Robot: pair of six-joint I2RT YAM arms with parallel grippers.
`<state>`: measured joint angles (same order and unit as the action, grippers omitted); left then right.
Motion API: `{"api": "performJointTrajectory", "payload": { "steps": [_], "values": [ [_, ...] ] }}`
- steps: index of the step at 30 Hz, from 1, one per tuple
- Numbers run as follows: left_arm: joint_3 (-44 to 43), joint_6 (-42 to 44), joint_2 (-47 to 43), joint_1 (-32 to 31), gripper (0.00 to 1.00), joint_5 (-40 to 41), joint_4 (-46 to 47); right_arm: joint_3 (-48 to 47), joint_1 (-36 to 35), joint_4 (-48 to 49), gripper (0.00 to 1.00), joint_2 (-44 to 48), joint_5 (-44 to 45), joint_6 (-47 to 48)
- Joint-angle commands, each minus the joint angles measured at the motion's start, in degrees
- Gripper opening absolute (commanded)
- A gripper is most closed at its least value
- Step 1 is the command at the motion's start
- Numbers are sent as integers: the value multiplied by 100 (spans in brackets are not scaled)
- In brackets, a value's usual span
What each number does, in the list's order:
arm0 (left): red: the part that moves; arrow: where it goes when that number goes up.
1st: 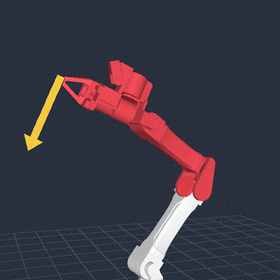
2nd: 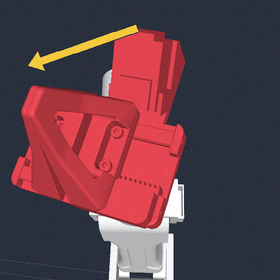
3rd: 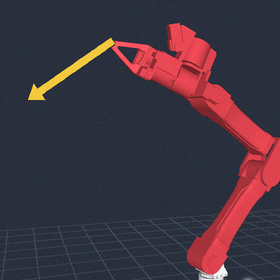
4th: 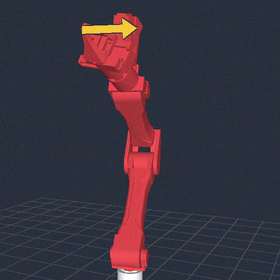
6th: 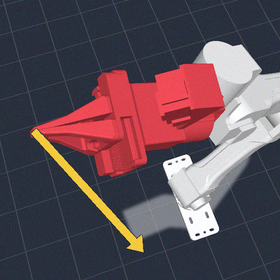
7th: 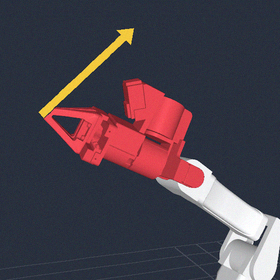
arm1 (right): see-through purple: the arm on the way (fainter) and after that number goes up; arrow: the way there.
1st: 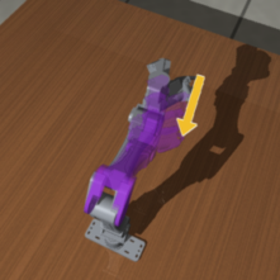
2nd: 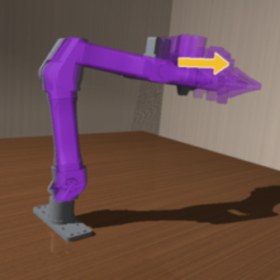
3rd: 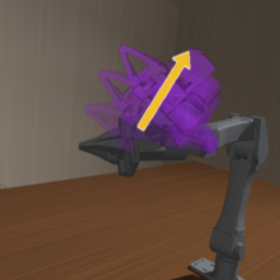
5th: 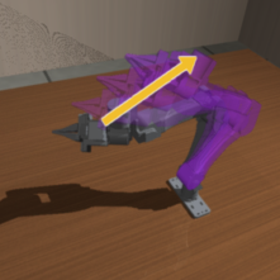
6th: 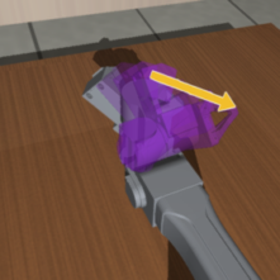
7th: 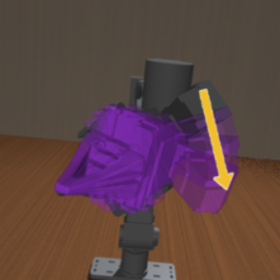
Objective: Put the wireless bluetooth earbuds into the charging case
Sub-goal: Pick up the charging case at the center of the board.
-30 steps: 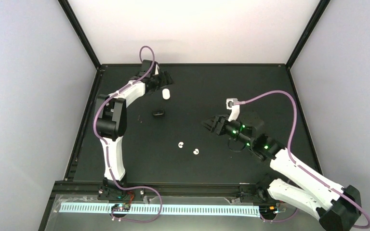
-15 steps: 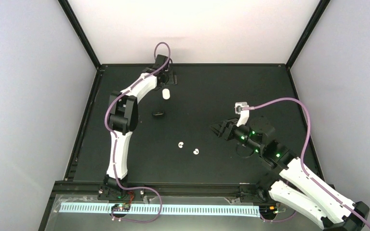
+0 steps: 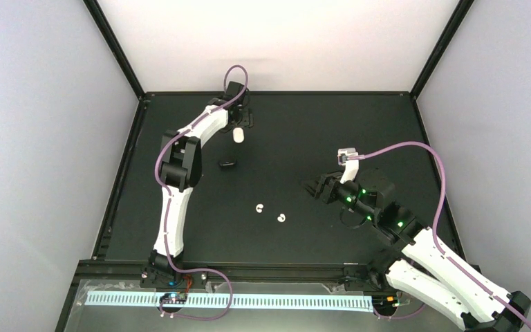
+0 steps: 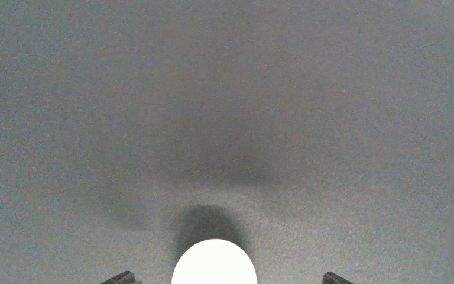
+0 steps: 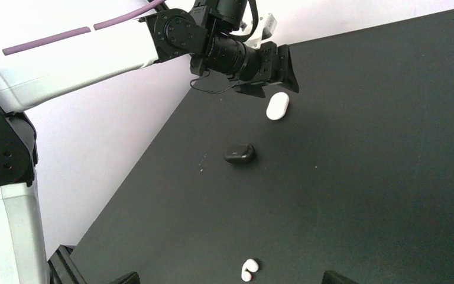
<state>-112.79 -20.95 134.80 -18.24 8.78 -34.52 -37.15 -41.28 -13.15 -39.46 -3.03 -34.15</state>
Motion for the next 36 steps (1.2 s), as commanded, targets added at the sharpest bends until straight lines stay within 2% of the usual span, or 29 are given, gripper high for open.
{"api": "performJointTrajectory", "payload": {
  "steps": [1,4,13,28,31,36],
  "values": [
    [-425,134,326,12,78,-92,-296,-130,-3,-37,80,61,144,145],
    [-581,122,454,12,71,-187,-417,-144,-3,-70,80,76,162,152],
    [-595,91,538,13,67,-164,-482,-139,-3,-125,81,123,226,189],
    [-595,391,639,-88,44,-297,-790,-56,-3,-221,81,263,340,240],
    [-584,540,567,-191,40,-166,-853,-56,-3,-258,81,317,347,240],
    [-358,879,56,-437,39,13,-838,-65,-1,-326,81,427,384,264]
  ]
}}
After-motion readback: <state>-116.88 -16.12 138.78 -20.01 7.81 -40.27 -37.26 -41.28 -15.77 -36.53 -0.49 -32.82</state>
